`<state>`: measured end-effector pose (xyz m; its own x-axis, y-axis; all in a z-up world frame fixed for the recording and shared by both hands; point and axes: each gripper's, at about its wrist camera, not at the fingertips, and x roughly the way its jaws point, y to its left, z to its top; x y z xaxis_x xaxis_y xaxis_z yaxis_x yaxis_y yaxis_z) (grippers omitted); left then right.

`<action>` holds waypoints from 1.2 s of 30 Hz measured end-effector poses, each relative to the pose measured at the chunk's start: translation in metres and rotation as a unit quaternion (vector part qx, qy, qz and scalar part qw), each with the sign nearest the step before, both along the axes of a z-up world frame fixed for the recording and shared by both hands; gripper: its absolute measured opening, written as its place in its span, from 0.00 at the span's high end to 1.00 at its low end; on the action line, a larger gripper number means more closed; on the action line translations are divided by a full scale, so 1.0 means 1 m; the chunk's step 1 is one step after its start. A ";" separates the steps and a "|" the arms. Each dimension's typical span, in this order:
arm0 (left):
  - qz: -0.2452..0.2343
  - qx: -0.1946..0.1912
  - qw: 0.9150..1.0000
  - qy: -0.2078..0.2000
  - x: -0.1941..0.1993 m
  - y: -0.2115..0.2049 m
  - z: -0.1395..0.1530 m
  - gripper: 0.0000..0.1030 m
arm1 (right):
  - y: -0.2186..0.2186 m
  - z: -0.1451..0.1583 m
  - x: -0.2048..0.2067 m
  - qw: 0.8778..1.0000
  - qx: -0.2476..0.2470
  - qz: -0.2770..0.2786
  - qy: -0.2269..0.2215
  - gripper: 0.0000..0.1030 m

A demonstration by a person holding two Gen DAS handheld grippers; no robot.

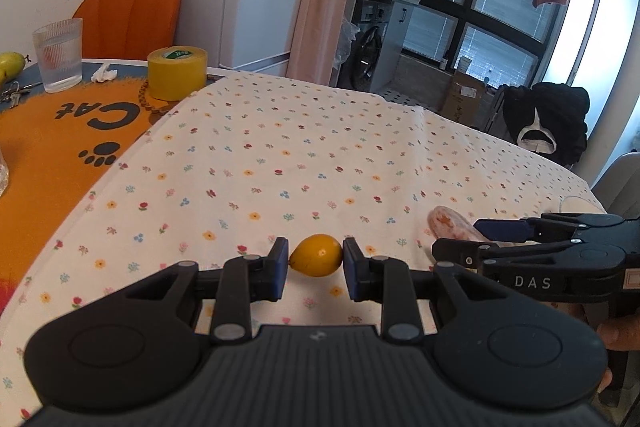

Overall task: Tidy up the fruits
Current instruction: 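Grasp the small yellow fruit with the left tool while the right tool grasps the pink peeled fruit, then carry the yellow fruit and pink peeled fruit in both tools over the white plate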

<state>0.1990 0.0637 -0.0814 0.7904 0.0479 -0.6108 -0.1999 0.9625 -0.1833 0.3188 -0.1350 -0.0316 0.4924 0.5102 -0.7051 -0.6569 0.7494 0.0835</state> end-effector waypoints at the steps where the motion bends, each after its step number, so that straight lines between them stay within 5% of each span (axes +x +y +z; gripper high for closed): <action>1: -0.001 -0.001 1.000 0.000 -0.001 -0.001 0.000 0.74 | -0.001 0.001 -0.002 1.000 0.000 0.001 0.002 0.48; 22: 0.007 -0.011 1.000 0.004 -0.003 0.007 -0.008 0.74 | 0.004 -0.003 -0.003 1.000 0.010 -0.003 -0.012 0.51; 26: 0.005 -0.014 1.000 0.001 -0.007 0.005 -0.007 0.73 | 0.003 -0.002 -0.008 1.000 -0.002 -0.005 -0.016 0.61; 36: -0.007 -0.012 1.000 -0.012 -0.019 -0.008 0.005 0.73 | -0.009 0.010 -0.025 1.000 0.022 -0.017 -0.009 0.63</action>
<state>0.1801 0.0553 -0.0763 0.8052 0.0234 -0.5925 -0.1827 0.9604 -0.2103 0.2940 -0.1440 -0.0216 0.5221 0.5237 -0.6732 -0.6334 0.7666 0.1051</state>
